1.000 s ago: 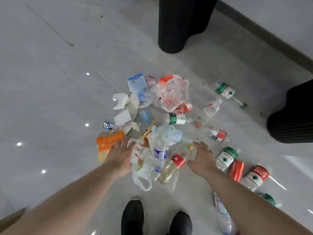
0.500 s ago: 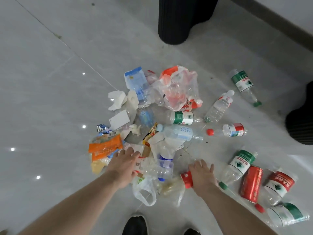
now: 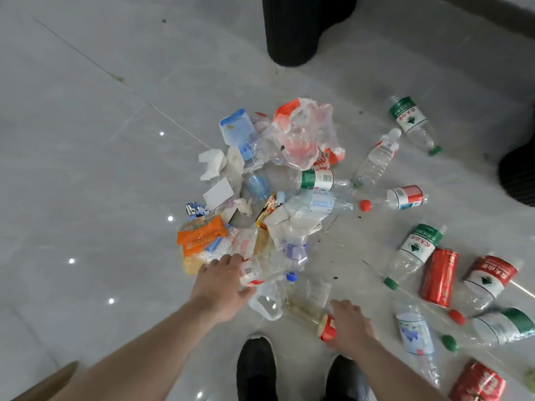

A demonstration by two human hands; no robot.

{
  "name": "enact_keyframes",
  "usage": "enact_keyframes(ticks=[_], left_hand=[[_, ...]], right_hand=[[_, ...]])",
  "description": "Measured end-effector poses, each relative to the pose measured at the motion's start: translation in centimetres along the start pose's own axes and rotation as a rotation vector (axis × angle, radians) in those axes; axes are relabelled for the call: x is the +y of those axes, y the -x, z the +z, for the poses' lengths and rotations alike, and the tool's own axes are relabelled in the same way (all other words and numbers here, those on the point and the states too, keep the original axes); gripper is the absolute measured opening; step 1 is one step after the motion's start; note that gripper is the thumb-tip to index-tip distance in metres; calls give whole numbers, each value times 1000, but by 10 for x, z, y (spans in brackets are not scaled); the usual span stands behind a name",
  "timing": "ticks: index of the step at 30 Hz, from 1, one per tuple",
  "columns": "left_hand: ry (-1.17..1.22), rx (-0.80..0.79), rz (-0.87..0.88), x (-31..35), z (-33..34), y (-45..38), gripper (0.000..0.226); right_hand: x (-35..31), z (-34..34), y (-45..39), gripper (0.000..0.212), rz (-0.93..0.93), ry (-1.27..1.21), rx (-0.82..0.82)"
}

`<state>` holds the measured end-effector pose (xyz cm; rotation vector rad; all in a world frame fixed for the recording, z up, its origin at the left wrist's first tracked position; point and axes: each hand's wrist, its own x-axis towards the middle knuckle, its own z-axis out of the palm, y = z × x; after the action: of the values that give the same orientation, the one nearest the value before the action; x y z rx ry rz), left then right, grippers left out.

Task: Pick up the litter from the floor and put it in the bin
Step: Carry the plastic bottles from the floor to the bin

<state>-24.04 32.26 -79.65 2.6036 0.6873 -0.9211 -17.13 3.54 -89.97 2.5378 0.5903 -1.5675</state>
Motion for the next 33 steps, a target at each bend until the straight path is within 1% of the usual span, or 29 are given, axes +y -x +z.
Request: enact_keyframes(ticks=[2,4,7,9,13,15,18,21,23,25,27,30,33], left_hand=[[41,-7,-15,3,12,-1,61],[56,-5,-19,3,20,4,63],[121,25,-45,1,13,26,67],[209,46,-113,3,-4,52,68],[324,25,-267,20,-52,129,67],[377,-13,-336,38,-82,176,66],[472,-52,-373,70,-134,244,65],[582,-72,-415,102,-186,300,63],[642,-55,-396,124,-215,329,61],[631,-35,-334,145,-238,357,60],[599,-31,-284,164,-253,382,67],[592,-91,-251,198,-266,421,74],[566,-149,-212,243,-271,456,72]], right_hand=[[-8,27,-7,79,13,-34,-32],[-12,44,-5,71,31,-56,-8],[-13,37,23,55,47,-107,34],[-10,14,59,51,90,-233,68],[-5,-55,155,62,226,-493,114],[-3,-96,213,65,250,-618,137],[3,-158,302,71,225,-657,166],[11,-210,384,84,218,-682,176],[17,-237,431,89,226,-722,202],[25,-253,473,85,254,-756,228],[36,-262,513,82,262,-791,251],[60,-259,566,75,248,-826,263],[94,-248,611,74,279,-843,236]])
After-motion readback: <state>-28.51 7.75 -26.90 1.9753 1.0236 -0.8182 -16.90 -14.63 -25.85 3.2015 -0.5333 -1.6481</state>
